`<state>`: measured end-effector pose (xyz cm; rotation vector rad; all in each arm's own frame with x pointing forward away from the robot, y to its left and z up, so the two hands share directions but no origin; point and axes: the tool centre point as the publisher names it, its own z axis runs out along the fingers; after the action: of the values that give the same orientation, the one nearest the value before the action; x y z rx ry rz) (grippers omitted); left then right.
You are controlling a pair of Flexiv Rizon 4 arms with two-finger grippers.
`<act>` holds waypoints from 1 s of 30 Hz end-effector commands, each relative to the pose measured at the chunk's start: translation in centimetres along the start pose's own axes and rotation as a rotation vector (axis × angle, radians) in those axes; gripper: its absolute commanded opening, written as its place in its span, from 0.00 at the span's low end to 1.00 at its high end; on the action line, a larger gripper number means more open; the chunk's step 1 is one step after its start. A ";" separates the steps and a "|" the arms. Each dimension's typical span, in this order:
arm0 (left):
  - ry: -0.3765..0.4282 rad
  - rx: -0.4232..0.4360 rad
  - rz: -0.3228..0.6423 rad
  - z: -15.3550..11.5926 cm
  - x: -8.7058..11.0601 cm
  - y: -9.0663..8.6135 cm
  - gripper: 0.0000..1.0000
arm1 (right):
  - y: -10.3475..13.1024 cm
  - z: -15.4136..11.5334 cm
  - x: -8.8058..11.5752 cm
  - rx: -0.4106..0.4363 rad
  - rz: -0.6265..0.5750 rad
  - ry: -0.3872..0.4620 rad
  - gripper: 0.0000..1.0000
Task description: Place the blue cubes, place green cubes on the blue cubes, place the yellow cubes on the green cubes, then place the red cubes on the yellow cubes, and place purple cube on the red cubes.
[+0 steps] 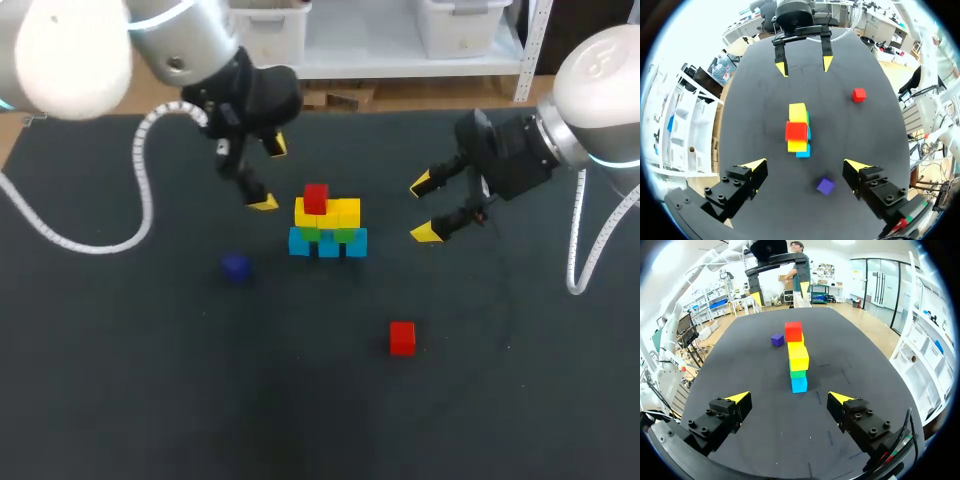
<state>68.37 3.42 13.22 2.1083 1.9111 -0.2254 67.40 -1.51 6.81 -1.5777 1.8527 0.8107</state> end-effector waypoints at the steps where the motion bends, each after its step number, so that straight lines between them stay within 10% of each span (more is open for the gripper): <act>1: -0.069 -0.036 -0.001 -0.9 2.1 -1.4 1.00 | 0.0 0.0 0.0 0.000 -0.001 -0.002 1.00; 30: -0.087 -0.034 0.054 -2.1 4.2 -2.7 1.00 | 2.3 0.1 0.1 0.037 -0.019 0.008 1.00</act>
<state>66.08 8.12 13.72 2.0904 1.8001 -0.2653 66.78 -1.36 6.56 -1.5906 1.8374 0.8019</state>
